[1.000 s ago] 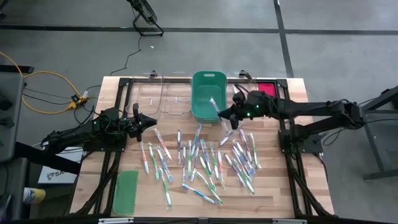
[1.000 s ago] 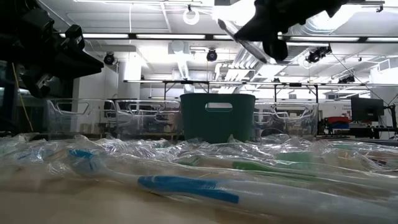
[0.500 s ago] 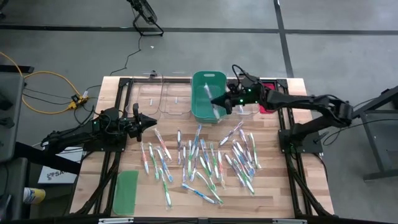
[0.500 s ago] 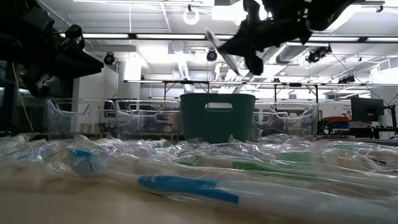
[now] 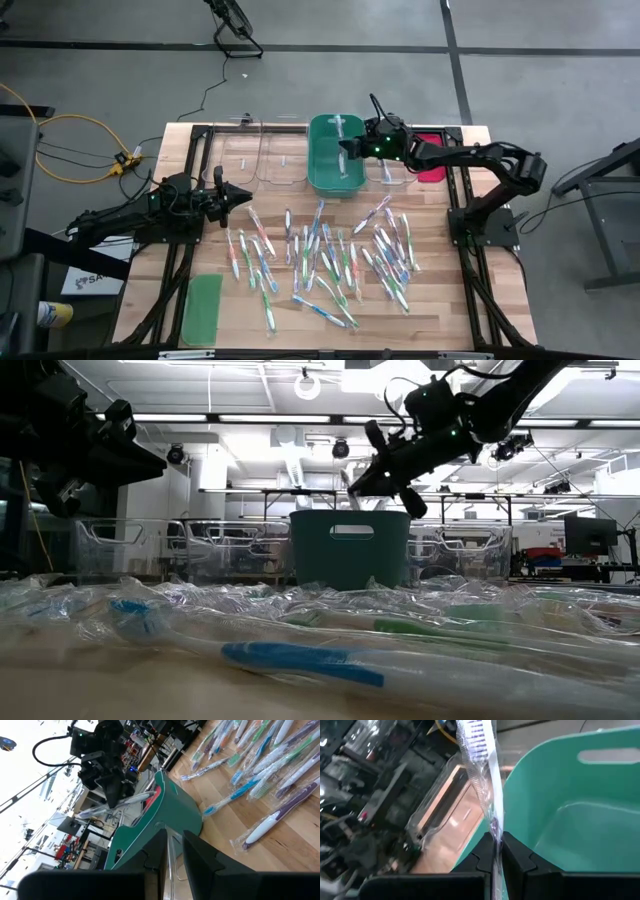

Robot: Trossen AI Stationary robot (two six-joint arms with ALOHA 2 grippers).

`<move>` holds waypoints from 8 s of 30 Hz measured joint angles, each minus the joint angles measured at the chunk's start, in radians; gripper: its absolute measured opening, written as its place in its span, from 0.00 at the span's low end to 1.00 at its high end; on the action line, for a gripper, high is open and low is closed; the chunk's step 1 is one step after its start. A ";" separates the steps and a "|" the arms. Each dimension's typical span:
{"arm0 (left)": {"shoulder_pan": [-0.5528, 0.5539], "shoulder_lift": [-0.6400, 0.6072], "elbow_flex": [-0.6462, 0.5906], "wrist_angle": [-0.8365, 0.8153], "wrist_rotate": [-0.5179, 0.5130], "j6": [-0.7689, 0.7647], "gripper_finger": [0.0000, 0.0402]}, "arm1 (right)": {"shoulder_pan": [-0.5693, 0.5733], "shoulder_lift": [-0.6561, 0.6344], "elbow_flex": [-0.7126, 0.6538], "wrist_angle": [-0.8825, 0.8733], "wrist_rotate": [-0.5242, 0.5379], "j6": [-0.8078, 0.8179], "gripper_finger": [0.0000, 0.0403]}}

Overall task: Pick & Place Toothbrushes
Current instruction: Put the purple toothbrush into the green bin

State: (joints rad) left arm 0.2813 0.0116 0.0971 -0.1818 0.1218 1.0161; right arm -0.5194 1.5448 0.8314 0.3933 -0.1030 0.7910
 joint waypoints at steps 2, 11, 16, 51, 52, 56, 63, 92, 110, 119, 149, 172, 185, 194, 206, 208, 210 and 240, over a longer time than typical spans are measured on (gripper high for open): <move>0.000 0.000 0.000 0.000 0.000 0.000 0.14 | 0.000 0.000 0.000 0.000 0.005 -0.001 0.03; 0.000 0.000 0.000 0.000 0.000 0.000 0.14 | 0.000 -0.001 0.000 -0.063 0.016 -0.008 0.20; 0.000 0.000 0.000 0.000 0.000 0.000 0.14 | 0.000 -0.001 0.000 -0.062 0.015 -0.009 0.33; 0.000 0.000 0.000 0.000 0.000 0.000 0.14 | 0.573 -0.444 0.000 -1.150 0.269 0.456 0.36; 0.000 0.000 0.000 0.000 0.000 0.000 0.14 | 0.593 -0.432 0.000 -1.170 0.274 0.487 0.36; 0.000 0.000 0.000 0.000 0.000 0.000 0.14 | 0.667 -0.388 0.000 -1.252 0.281 0.608 0.36; 0.000 0.000 0.000 0.000 0.000 0.000 0.14 | 0.744 -0.269 0.000 -1.257 0.284 0.701 0.36; 0.000 0.000 0.000 0.000 0.000 0.000 0.14 | 0.752 0.076 0.000 -1.225 0.279 0.710 0.28; 0.000 0.000 0.000 0.000 0.000 0.000 0.14 | 0.756 0.025 0.000 -1.195 0.251 0.708 0.02; 0.000 0.000 0.000 0.000 0.000 0.000 0.14 | 0.760 -0.161 0.000 -0.977 0.401 0.590 0.01; 0.000 0.000 0.000 0.000 0.000 0.000 0.14 | 0.216 -0.205 0.001 -0.237 0.361 0.023 0.01; 0.000 0.000 0.000 0.000 0.000 0.000 0.14 | 0.158 -0.018 0.036 -0.206 0.308 0.043 0.17; 0.000 0.000 0.000 0.000 0.000 0.000 0.14 | 0.153 -0.035 0.037 -0.191 0.241 0.011 0.36; 0.000 0.000 0.000 0.000 0.000 0.000 0.14 | 0.162 -0.099 0.037 -0.230 -0.125 -0.212 0.37; 0.000 0.000 0.000 0.000 0.000 0.000 0.14 | 0.298 -0.216 0.037 -0.517 -0.186 -0.666 0.37; 0.000 0.000 0.000 0.000 0.000 0.000 0.14 | 0.335 -0.215 0.037 -0.572 -0.167 -0.812 0.37; 0.000 0.000 0.000 0.000 0.000 0.000 0.14 | 0.377 -0.206 0.037 -0.627 -0.115 -0.928 0.37; 0.000 0.000 0.000 0.000 0.000 0.000 0.14 | 0.573 0.156 0.037 -0.718 0.297 -1.189 0.37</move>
State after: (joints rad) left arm 0.2813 0.0114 0.0973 -0.1818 0.1219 1.0163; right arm 0.0536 1.7010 0.8688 -0.3252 0.1941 -0.3976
